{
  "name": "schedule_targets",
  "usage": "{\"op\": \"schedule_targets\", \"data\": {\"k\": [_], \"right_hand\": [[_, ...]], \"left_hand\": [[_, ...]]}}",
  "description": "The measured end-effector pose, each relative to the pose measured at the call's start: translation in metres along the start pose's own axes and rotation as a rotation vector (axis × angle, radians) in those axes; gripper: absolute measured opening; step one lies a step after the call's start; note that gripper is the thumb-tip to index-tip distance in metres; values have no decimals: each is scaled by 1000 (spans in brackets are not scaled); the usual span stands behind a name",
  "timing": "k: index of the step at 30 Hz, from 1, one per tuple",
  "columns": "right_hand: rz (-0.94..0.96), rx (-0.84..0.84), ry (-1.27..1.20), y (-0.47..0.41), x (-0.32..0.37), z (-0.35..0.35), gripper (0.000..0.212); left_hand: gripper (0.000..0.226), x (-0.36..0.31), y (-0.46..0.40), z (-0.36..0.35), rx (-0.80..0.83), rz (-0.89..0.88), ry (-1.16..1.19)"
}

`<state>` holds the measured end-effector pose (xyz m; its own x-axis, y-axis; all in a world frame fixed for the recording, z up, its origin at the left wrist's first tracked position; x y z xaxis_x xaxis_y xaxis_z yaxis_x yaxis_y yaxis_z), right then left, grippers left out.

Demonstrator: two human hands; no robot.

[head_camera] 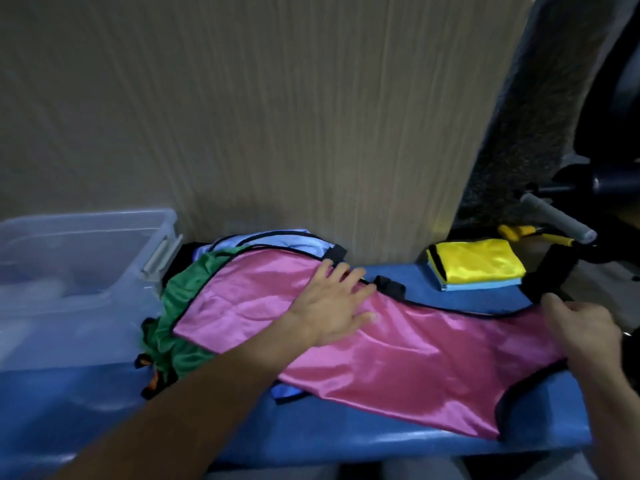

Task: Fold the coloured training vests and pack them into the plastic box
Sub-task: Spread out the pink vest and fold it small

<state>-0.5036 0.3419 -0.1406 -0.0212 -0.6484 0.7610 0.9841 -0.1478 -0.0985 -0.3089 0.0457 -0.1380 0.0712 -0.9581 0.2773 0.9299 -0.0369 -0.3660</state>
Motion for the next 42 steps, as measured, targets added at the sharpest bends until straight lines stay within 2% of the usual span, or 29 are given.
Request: {"op": "schedule_targets", "data": {"k": [4,8,10,11,14,16,17,18,19,21,22,23,25,26,28,29,31,34,36,39,42], "right_hand": [[2,35,-85,18,28,5,59],[100,43,-200,54,79,7,46],[158,57,-284,78,111,1,43],[200,68,-321,90,128,-7,38],[363,131,-344,137,188,-39,20],[438,224,-353,168,227,-73,18],[461,270,-340,185,245,-92,16],[479,320,-305,202,261,-110,14],[472,401,-293,219,275,-126,11],[370,688,-390,256,291,-148,13],[288,815,-461,268,291,-151,16],[233,855,-508,270,285,-150,16],[265,736,-520,255,258,-141,8],[357,610,-470,241,240,-135,6],[588,361,-280,215,206,-123,14],[683,290,-176,206,191,-120,20],[799,255,-2,193,168,-123,33],[842,290,136,187,152,-135,35],[853,262,132,184,149,-141,30],[908,120,152,178,149,-145,17],[931,17,135,177,148,-149,5]], "left_hand": [[44,22,27,25,-156,71,51],[65,87,48,26,-84,390,93],[67,114,59,24,-123,482,148],[59,122,64,24,-172,482,179],[30,133,77,31,-456,463,330],[18,142,80,38,-558,653,724],[18,147,79,35,-512,778,991],[27,152,80,33,-449,902,1242],[44,155,80,29,-390,990,1386],[68,162,87,28,-306,1046,1420],[67,165,91,29,-286,1049,1403],[62,166,94,31,-270,1040,1378],[47,165,97,34,-243,977,1319],[37,165,97,33,-208,941,1255],[18,163,96,34,-160,910,1043],[14,164,96,34,-176,911,944],[23,163,96,36,-241,933,839],[27,160,94,36,-280,942,817],[16,159,93,36,-275,930,803],[23,159,90,39,-303,937,778],[21,160,86,42,-307,978,832]]}}
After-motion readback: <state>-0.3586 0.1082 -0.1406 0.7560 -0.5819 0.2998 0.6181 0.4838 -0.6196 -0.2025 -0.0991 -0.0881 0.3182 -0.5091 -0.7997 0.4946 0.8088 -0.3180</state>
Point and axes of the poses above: each hand's wrist, its own y-axis away from the middle knuckle, its own z-axis out of the back of the hand, x = y × z, the point moved 4 cm from there along -y, towards the middle knuckle, and after that the axes turned 8 degrees about -x, right-handed, at the moved point
